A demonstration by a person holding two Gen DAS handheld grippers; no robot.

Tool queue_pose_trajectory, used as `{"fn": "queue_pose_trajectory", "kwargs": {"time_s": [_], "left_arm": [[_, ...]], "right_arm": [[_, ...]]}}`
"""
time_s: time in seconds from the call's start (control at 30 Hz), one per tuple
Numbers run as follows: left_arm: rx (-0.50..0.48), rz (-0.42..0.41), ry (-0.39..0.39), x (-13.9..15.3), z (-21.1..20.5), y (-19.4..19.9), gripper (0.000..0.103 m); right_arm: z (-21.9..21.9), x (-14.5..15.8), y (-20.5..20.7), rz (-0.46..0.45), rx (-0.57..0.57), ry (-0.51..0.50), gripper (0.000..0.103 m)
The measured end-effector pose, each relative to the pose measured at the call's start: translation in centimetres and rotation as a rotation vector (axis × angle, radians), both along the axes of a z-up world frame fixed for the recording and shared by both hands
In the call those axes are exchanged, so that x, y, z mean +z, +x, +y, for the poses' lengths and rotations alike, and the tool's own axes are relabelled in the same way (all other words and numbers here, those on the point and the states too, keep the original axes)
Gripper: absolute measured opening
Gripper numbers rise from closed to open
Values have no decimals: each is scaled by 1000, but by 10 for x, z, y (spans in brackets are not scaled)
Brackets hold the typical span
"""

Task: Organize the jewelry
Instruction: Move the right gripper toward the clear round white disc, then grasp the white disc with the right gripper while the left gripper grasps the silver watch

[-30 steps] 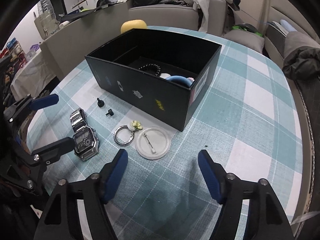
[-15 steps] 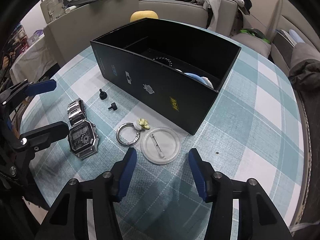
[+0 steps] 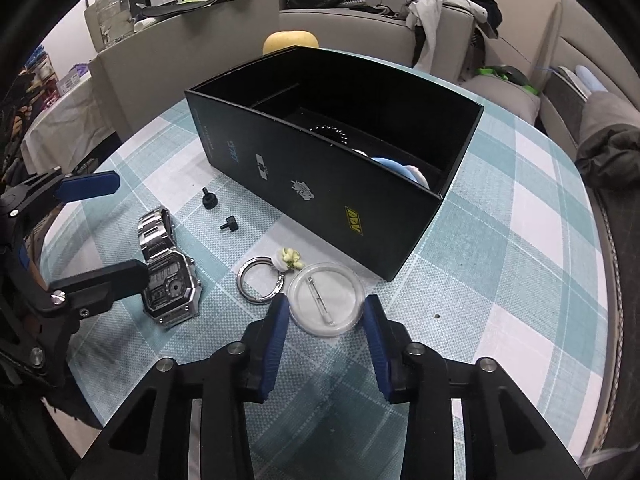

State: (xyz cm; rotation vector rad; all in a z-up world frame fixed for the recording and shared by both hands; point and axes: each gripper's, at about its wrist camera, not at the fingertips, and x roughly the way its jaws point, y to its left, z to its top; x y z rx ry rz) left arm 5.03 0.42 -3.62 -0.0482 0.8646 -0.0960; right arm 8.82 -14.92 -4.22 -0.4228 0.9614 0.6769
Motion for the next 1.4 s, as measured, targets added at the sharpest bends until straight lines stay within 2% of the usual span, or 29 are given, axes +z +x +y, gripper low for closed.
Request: {"fn": "queue_pose_trajectory", "kwargs": {"time_s": [0.03, 0.2, 0.23, 0.27, 0.33, 0.47, 0.67, 1.03, 1.1, 1.4], "left_arm": [[-4, 3, 3, -1, -1, 0, 102], [-9, 18, 9, -4, -3, 1, 102], [-9, 18, 9, -3, -3, 1, 102], [-8, 14, 8, -2, -3, 1, 102], [-7, 12, 7, -1, -3, 2, 102], [-4, 13, 7, -2, -1, 1, 102], [7, 10, -6, -1, 5, -1, 102], [35, 17, -46, -1, 17, -4, 102], [34, 15, -49, -1, 17, -3, 102], [12, 27, -41, -2, 11, -2, 102]], "right_arm": [[-1, 1, 1, 9, -5, -2, 3], [-5, -1, 8, 31, -27, 5, 6], [-6, 0, 9, 40, -26, 9, 9], [-6, 1, 9, 40, -26, 10, 23], [-6, 3, 9, 38, -24, 25, 35], [-2, -1, 10, 49, -15, 14, 36], [10, -3, 10, 30, -3, -8, 52], [22, -4, 16, 7, -39, 4, 52], [21, -4, 16, 1, -49, 10, 41], [15, -2, 7, 27, -26, 33, 41]]}}
